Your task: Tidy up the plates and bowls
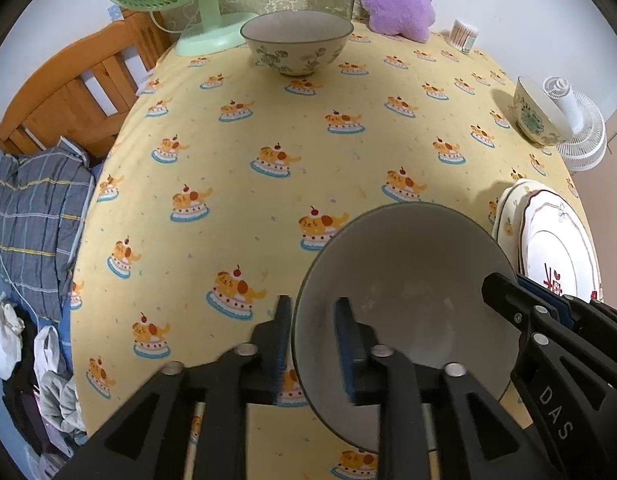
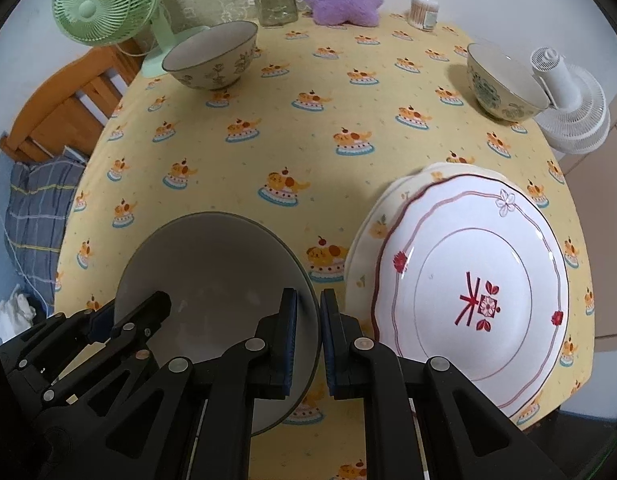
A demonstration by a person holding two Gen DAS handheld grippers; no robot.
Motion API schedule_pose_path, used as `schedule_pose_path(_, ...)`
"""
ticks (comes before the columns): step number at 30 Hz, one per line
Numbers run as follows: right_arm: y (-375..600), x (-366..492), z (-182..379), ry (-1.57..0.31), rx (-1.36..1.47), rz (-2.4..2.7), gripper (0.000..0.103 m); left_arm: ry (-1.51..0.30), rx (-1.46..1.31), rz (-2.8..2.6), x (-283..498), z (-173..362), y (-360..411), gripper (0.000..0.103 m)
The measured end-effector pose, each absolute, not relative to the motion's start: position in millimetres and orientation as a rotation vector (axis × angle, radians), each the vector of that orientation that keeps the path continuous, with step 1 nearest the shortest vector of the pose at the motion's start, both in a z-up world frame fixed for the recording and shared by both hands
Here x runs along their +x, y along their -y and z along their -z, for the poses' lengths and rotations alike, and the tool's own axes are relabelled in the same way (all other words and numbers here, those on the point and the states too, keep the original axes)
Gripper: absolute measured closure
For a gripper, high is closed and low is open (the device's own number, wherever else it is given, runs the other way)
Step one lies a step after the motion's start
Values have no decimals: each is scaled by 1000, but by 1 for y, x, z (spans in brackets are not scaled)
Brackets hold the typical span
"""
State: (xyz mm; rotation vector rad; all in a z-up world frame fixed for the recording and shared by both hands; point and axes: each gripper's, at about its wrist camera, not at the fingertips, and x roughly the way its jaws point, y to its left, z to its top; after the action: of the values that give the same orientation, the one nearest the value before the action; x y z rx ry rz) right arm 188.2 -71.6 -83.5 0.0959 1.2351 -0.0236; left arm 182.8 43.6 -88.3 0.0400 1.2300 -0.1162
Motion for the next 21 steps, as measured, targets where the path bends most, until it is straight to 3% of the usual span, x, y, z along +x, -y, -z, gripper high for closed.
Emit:
schedule_pose_path(2, 72, 190, 85, -1241, 87, 25, 88, -1224, 42, 118, 183, 87, -44, 67)
schedule_pose_path(6, 68, 189, 86, -1244, 69, 11, 81, -1214, 29, 140, 183, 82, -48, 47)
schedule_pose_path(11, 62, 187, 82, -1246, 47, 46, 71, -1201, 48, 143, 183, 75, -55, 41)
schedule_pose_path(16, 64, 183, 70, -1213, 61, 94, 46, -1178, 29, 145, 184, 65, -71, 29)
schedule_pose_path(21, 64, 184, 55, -1179, 94, 133, 41, -1145, 33, 170, 188, 50, -80, 23)
